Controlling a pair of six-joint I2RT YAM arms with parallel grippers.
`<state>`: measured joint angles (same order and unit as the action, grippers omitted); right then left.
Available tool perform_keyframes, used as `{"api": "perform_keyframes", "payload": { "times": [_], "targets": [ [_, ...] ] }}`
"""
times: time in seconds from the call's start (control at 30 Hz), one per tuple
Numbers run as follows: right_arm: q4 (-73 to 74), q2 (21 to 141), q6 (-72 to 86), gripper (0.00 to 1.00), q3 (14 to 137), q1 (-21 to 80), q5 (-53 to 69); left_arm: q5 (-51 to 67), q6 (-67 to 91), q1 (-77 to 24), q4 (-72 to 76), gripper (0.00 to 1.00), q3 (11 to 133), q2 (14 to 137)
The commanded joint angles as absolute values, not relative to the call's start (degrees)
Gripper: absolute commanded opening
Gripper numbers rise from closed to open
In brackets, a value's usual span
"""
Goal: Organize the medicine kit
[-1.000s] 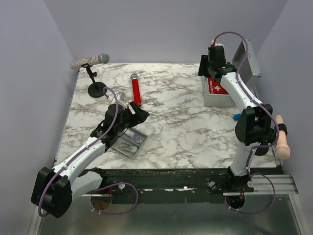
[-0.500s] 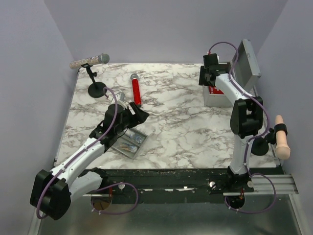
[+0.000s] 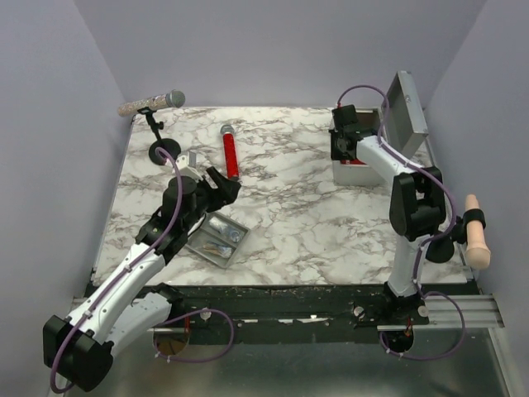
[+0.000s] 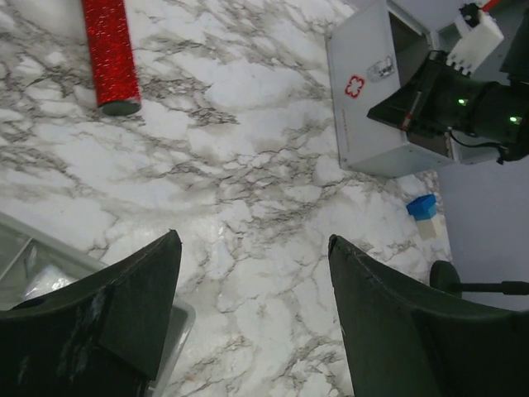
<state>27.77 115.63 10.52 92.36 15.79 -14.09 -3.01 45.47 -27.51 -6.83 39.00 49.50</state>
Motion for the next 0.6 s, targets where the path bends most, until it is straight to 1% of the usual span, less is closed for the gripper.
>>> {"api": "perform_keyframes", "payload": {
  "times": [0.0, 0.07, 0.23, 0.3, 0.43, 0.57],
  "targets": [
    [26.28, 108.56, 9.49, 0.07, 87.29, 20.12, -10.47, -13.16, 46.40, -27.69, -17.91, 0.84, 40.17, 47.64],
    [25.40, 105.49, 10.02, 0.06, 84.39, 21.61, -8.80, -16.94, 48.16, -27.69, -22.22, 0.88, 39.73, 47.29],
    [23.82, 100.03, 11.51, 0.05, 76.57, 25.74, -7.91, -22.75, 56.67, -27.60, -29.87, 0.92, 38.06, 45.97],
    [22.68, 97.31, 12.56, 0.05, 73.23, 27.41, -7.21, -23.73, 59.49, -27.60, -32.50, 0.98, 37.88, 45.97],
    [21.36, 93.44, 14.32, 0.04, 67.34, 31.63, -6.59, -23.82, 63.45, -27.51, -34.89, 0.99, 37.88, 46.32],
    [20.66, 90.71, 15.55, 0.04, 63.12, 35.76, -5.19, -22.33, 66.44, -27.51, -33.67, 0.99, 35.52, 46.32]
  ]
}}
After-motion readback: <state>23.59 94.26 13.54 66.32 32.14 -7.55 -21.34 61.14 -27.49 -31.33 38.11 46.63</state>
